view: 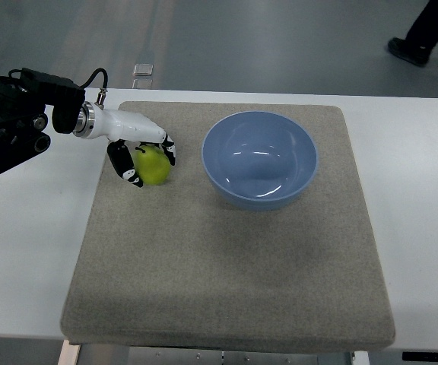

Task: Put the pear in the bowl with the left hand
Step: 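Lift the pear with the left hand and carry it over the blue bowl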

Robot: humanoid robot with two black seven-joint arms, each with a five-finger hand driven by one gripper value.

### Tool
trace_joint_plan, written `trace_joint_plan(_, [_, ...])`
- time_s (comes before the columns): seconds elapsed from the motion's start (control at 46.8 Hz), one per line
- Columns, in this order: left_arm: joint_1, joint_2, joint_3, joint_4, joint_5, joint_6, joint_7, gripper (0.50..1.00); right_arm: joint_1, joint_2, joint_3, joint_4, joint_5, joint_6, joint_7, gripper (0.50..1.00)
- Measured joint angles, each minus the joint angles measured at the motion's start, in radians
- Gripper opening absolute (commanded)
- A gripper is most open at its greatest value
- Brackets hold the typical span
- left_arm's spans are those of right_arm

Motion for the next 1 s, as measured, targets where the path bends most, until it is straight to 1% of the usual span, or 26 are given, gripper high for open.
trace_joint_plan(0.214, [-0.031, 0.001, -0.073, -0.025, -0.001, 0.001, 0.000, 0.500, 0.000, 0.000, 0.000, 0.000, 0.000, 0.000, 0.000, 0.926])
trace_joint_plan(0.427, [-0.081, -0.003, -0.099, -0.056, -0.031, -0.004, 0.000, 0.500, 0.000, 0.000, 0.000, 0.000, 0.000, 0.000, 0.000, 0.926])
trace_joint_plan(0.705, [-0.133, -0.007, -0.129, -0.166, -0.050, 0.000, 0.000, 0.500, 0.000, 0.000, 0.000, 0.000, 0.000, 0.000, 0.000, 0.926])
trace_joint_plan(0.855, [-0.135, -0.068, -0.130, -0.179, -0.049, 0.002, 0.000, 0.500, 0.000, 0.000, 0.000, 0.000, 0.000, 0.000, 0.000, 0.926])
trace_joint_plan(1.005, [-0.129, -0.119, -0.130, -0.133, -0.045, 0.002, 0.000, 0.500, 0.000, 0.000, 0.000, 0.000, 0.000, 0.000, 0.000, 0.926])
